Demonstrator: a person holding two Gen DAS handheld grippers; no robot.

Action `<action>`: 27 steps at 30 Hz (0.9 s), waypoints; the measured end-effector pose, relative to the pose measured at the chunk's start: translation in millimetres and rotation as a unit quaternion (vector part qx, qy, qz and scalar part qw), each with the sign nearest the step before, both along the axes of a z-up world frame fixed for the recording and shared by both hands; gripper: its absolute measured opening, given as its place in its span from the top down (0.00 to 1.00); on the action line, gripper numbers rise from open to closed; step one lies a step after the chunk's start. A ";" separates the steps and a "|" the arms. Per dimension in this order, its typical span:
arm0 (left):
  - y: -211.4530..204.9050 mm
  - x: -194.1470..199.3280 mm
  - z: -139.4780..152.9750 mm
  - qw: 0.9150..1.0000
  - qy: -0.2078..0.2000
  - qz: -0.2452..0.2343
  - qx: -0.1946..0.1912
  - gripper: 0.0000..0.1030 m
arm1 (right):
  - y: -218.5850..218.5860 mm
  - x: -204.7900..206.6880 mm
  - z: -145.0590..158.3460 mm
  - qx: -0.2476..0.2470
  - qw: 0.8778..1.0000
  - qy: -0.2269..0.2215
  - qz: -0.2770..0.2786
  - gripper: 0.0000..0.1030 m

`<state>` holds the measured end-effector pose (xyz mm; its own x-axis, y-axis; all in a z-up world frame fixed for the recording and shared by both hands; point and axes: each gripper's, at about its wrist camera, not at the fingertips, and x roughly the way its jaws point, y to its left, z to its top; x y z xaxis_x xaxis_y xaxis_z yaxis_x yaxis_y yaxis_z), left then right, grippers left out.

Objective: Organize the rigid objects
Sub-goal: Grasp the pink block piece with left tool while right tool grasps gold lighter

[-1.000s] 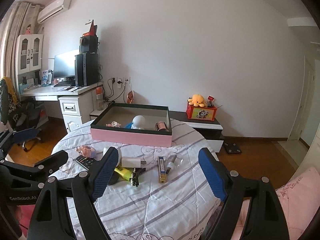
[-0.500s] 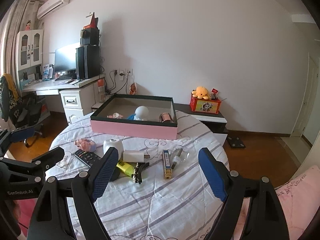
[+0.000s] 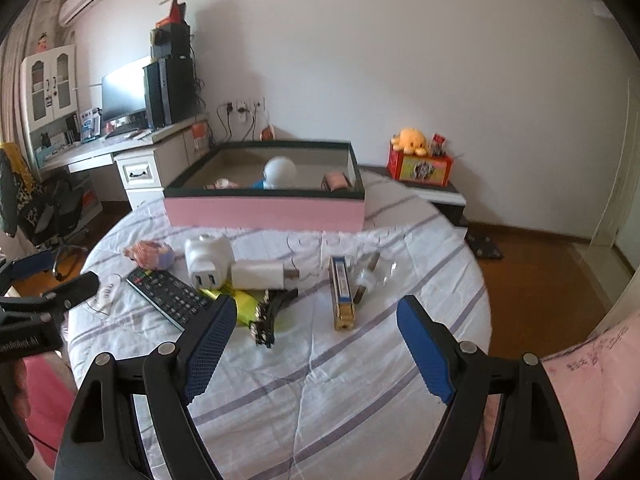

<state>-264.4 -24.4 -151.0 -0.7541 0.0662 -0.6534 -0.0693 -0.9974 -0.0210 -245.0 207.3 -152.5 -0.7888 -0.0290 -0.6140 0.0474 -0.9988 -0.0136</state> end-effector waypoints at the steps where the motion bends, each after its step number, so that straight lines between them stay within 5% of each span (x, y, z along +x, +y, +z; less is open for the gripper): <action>1: -2.9 -2.4 -3.1 1.000 -0.003 0.005 0.003 0.00 | 1.7 -3.0 -3.9 -0.002 1.000 -0.006 -0.002 0.19; 24: -1.9 -96.9 -48.9 0.998 -0.051 0.009 0.023 0.01 | 37.4 -57.4 -43.4 -0.039 0.997 -0.058 -0.026 0.19; 27: -0.8 -99.0 -48.2 0.999 -0.039 -0.004 0.022 0.14 | 41.2 -63.6 -46.7 -0.042 0.997 -0.062 -0.028 0.19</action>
<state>-363.4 -25.1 -199.2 -0.7005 0.1019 -0.7063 -0.0728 -0.9948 -0.0713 -308.6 248.5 -199.2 -0.7082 -0.0434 -0.7047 -0.0120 -0.9972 0.0735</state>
